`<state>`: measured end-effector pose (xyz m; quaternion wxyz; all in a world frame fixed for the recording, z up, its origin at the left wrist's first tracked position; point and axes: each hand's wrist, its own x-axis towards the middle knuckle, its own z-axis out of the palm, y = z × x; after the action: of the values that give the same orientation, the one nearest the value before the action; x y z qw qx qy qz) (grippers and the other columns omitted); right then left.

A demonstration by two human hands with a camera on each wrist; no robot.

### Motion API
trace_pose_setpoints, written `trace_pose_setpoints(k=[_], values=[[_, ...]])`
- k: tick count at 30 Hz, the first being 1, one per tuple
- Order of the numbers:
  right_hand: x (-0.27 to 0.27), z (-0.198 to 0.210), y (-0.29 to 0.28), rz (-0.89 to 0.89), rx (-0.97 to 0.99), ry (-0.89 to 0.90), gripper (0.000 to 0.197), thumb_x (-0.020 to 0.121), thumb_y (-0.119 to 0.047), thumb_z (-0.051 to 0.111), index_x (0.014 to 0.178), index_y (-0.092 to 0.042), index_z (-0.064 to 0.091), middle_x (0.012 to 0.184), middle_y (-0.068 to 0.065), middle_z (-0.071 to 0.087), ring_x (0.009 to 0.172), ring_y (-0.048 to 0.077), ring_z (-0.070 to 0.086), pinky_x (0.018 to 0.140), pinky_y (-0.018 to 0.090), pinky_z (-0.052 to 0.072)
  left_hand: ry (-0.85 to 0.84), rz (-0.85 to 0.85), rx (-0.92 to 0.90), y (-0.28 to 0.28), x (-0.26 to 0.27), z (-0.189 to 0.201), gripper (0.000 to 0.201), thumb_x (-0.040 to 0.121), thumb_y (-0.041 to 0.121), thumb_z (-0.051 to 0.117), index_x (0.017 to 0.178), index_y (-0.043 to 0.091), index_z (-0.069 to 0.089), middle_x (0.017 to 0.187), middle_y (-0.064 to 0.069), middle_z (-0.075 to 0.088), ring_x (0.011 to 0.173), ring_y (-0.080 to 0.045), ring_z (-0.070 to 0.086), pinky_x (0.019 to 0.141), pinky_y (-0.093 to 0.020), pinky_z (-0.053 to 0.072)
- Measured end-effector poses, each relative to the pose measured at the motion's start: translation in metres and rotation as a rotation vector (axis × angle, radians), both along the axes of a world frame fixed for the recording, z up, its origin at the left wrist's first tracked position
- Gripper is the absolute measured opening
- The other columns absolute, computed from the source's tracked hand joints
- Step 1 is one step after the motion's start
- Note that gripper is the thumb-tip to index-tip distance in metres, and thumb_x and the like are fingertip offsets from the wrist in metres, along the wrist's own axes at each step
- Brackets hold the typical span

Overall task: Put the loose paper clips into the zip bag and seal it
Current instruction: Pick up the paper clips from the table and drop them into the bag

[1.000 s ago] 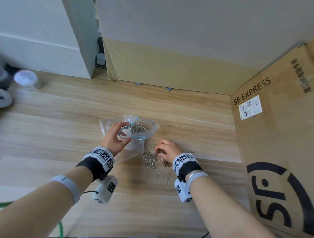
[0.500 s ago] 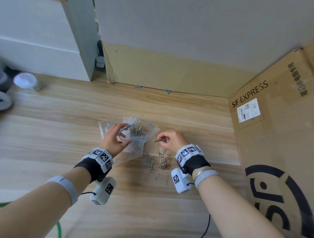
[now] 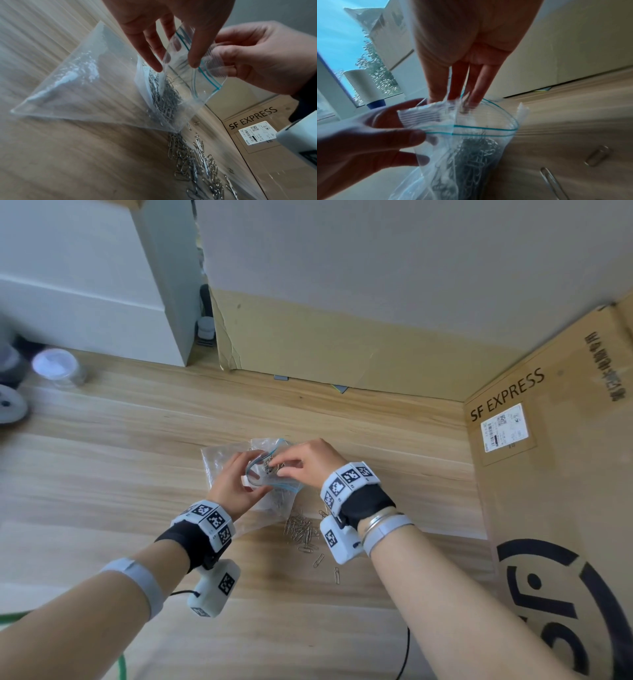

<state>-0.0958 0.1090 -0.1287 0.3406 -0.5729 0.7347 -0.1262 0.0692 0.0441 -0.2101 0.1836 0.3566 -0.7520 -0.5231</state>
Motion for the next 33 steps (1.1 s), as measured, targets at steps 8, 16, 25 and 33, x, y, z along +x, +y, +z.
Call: trace_pose_setpoints(k=[8, 16, 25, 33], values=[[-0.048, -0.033, 0.051, -0.453, -0.01, 0.058, 0.022, 0.089, -0.017, 0.054, 0.108, -0.019, 0.065, 0.106, 0.003, 0.068, 0.072, 0.009, 0.059, 0.069, 0.022, 0.054, -0.01, -0.014, -0.001, -0.002, 0.003, 0.001, 0.056, 0.07, 0.006, 0.073, 0.119, 0.02, 0.05, 0.11, -0.001, 0.05, 0.079, -0.009, 0.057, 0.063, -0.01, 0.052], [-0.037, -0.067, 0.096, -0.382, 0.145, 0.042, 0.029, 0.087, 0.001, 0.049, 0.094, -0.016, 0.071, 0.109, -0.001, 0.064, 0.092, 0.013, 0.057, 0.091, 0.025, 0.047, -0.025, -0.052, -0.047, -0.008, 0.009, 0.002, 0.061, 0.07, 0.01, 0.073, 0.103, 0.05, 0.041, 0.11, 0.0, 0.051, 0.082, -0.006, 0.056, 0.066, -0.007, 0.051], [-0.021, -0.07, 0.087, -0.291, 0.046, 0.026, 0.047, 0.082, 0.009, 0.043, 0.113, -0.02, 0.062, 0.116, -0.004, 0.055, 0.073, 0.001, 0.05, 0.069, 0.013, 0.043, -0.023, -0.061, -0.067, -0.012, 0.014, 0.002, 0.062, 0.07, 0.007, 0.073, 0.099, 0.054, 0.044, 0.101, 0.011, 0.05, 0.09, -0.018, 0.055, 0.068, -0.008, 0.051], [-0.013, -0.061, 0.091, -0.159, 0.18, 0.082, 0.049, 0.082, 0.014, 0.039, 0.1, -0.02, 0.069, 0.121, -0.005, 0.06, 0.113, 0.016, 0.051, 0.104, 0.031, 0.039, -0.067, -0.014, -0.085, -0.009, 0.017, 0.01, 0.053, 0.069, 0.007, 0.074, 0.112, 0.026, 0.05, 0.105, 0.001, 0.05, 0.09, -0.017, 0.053, 0.086, -0.05, 0.051]])
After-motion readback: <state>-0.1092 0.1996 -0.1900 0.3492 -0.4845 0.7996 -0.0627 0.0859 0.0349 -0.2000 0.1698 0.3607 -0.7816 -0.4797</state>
